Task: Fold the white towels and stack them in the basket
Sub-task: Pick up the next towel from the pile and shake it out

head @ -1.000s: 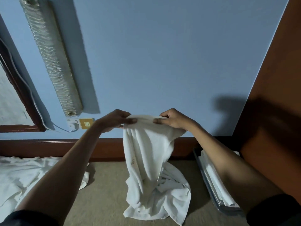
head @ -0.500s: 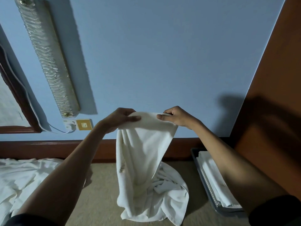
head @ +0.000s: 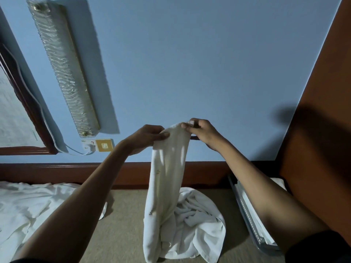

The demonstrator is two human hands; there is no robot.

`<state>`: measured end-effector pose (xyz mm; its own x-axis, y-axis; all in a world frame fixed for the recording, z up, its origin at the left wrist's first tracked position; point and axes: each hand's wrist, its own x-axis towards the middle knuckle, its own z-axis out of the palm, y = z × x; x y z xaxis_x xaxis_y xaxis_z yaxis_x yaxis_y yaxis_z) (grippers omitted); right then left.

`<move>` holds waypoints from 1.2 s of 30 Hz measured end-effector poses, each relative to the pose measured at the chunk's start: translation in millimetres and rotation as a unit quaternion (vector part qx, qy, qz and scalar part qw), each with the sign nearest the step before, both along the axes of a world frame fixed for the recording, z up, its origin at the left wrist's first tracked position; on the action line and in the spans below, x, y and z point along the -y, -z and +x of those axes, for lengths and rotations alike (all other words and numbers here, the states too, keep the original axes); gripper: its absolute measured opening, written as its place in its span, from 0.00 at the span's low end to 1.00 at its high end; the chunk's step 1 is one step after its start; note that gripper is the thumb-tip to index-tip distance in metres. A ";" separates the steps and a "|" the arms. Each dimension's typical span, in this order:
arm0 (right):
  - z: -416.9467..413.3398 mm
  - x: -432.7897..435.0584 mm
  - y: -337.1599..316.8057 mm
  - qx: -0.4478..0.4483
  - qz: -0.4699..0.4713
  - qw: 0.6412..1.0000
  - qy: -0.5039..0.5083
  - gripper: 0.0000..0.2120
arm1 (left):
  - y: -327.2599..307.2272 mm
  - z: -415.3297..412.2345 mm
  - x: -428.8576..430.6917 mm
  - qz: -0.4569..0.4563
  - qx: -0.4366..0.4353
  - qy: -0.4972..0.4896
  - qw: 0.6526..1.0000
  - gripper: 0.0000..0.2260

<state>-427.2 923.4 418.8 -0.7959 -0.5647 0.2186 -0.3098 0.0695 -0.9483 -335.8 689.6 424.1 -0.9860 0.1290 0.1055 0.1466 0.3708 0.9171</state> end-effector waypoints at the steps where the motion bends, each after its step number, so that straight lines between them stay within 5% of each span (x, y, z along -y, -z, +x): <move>1: 1.6 3.6 2.9 0.005 -0.008 1.000 0.000 0.15 | 0.7 -0.5 1.5 -0.005 -0.005 -0.009 1.000 0.10; 3: 4.6 9.0 16.3 0.039 0.022 0.999 -0.027 0.05 | 2.3 -0.7 5.2 0.007 -0.022 -0.042 0.999 0.09; 6: 10.1 12.6 33.9 0.077 0.090 0.992 -0.052 0.09 | 1.5 3.3 8.9 0.062 -0.014 -0.084 0.994 0.08; 12: 18.0 26.8 18.0 0.030 0.031 0.997 -0.069 0.15 | -1.9 15.9 11.2 -0.003 -0.024 -0.092 0.996 0.10; 17: 18.7 37.7 27.0 0.036 0.073 0.992 -0.092 0.20 | -3.9 12.3 19.1 0.066 -0.041 -0.134 0.988 0.11; 23: 20.5 56.1 17.1 -0.008 0.067 0.994 -0.088 0.18 | -3.5 11.4 27.1 -0.022 -0.050 -0.123 0.991 0.16; 30: 19.7 79.0 6.1 -0.004 0.063 0.996 -0.067 0.21 | -14.2 6.0 70.1 0.075 -0.131 -0.267 0.952 0.14; 36: 10.4 75.5 19.0 -0.001 0.105 0.994 -0.042 0.22 | -12.7 11.7 154.4 0.088 -0.154 -0.451 0.875 0.11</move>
